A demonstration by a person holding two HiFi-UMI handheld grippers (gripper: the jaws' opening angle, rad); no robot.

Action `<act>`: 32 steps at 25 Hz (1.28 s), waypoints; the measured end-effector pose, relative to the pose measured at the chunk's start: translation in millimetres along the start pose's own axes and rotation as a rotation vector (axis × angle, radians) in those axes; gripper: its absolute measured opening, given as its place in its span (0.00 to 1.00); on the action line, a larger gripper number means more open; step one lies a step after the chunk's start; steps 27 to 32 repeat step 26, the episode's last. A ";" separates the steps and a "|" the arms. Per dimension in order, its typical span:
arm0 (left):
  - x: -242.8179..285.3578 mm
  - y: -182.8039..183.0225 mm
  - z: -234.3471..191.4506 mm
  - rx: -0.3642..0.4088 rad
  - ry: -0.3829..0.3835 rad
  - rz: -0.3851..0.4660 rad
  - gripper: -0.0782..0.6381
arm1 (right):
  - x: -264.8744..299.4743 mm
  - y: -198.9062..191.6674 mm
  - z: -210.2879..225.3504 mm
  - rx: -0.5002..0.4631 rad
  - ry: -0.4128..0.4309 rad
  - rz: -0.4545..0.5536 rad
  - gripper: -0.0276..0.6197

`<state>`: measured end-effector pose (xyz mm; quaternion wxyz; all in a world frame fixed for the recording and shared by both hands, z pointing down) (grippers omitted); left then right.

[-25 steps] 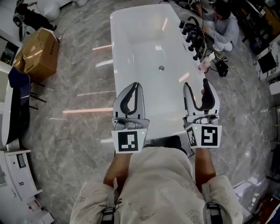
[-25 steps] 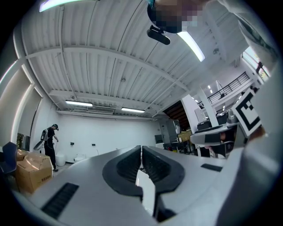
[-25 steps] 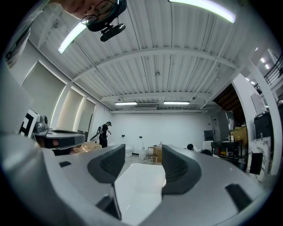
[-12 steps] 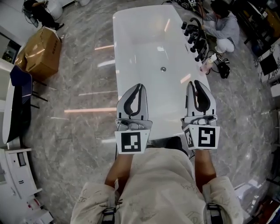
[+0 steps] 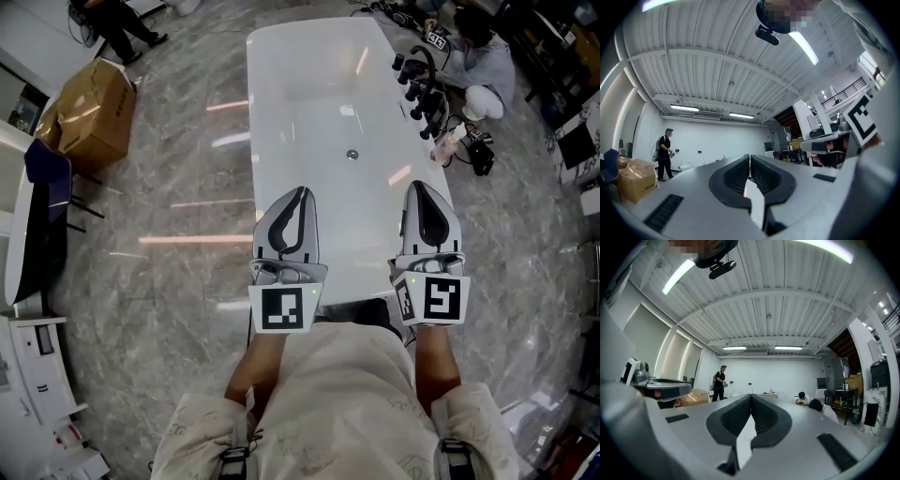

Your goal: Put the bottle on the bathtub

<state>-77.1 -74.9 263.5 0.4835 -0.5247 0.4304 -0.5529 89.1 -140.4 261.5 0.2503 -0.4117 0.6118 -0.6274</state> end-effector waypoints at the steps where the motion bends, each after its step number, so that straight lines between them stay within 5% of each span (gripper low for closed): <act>1: 0.1 0.4 -0.3 -0.003 0.001 0.001 0.12 | 0.1 0.5 0.1 -0.003 0.001 0.002 0.03; 32: -4.9 5.0 2.9 -0.013 0.006 0.023 0.12 | -2.6 1.7 -1.1 -0.019 0.010 -0.003 0.03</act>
Point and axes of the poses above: the fingertips, and each gripper's own axes: x forward along the fingers, z to its right, y out of its top, the point moved 3 cm from there along -x, backward along the fingers, and after that the axes turned 15 degrees about -z, right-handed, at the moved point
